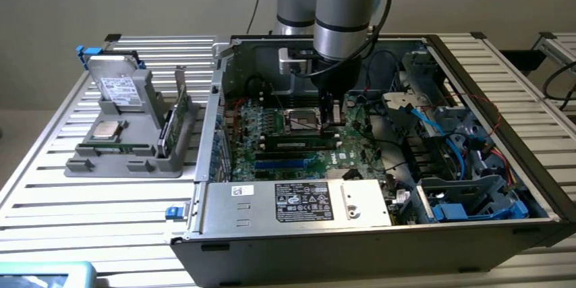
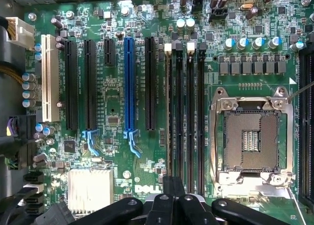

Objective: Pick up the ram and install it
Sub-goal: 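Press down the ram until it locks into place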

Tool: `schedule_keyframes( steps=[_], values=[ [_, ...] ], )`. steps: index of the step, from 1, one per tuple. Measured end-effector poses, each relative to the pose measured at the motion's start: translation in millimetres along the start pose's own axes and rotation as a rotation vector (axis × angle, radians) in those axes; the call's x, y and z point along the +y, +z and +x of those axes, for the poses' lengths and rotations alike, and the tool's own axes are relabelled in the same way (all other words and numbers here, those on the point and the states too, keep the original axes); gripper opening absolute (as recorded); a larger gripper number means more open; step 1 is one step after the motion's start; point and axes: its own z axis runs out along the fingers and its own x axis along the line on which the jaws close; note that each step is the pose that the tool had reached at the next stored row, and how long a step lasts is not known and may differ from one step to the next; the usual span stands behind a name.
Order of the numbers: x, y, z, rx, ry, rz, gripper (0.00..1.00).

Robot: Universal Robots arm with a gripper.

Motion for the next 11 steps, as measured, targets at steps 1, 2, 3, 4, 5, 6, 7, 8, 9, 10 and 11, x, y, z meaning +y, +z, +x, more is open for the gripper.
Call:
schedule_keyframes(
  steps=[1, 2, 3, 4, 5, 6, 7, 8, 9, 10, 11],
  values=[
    [0.0, 0.3, -0.1, -0.0001, 0.0, 0.0, 0.11],
    [0.0, 0.6, -0.1, -0.0003, 0.0, 0.0001, 0.11],
    [0.0, 0.9, -0.2, -0.0005, 0.0, 0.0001, 0.11],
    [0.0, 1.1, -0.2, -0.0003, 0.0, 0.0, 0.11],
    [0.0, 1.2, -0.2, -0.0005, 0.0, 0.0, 0.11],
    [0.0, 1.3, -0.2, -0.0005, 0.0, 0.0, 0.11],
    [0.2, 1.3, -0.2, -0.0004, 0.0, 0.0, 0.11],
    [0.7, 1.1, -0.2, -0.0005, 0.0, 0.0, 0.11],
    [1.2, 0.1, -0.2, -0.0015, 0.0, 0.0, 0.11],
    [2.9, -3.8, 0.2, -0.0017, 0.0, 0.0004, 0.11],
    [5.4, -8.1, 0.8, -0.0008, 0.0, 0.0002, 0.11]
  ],
)
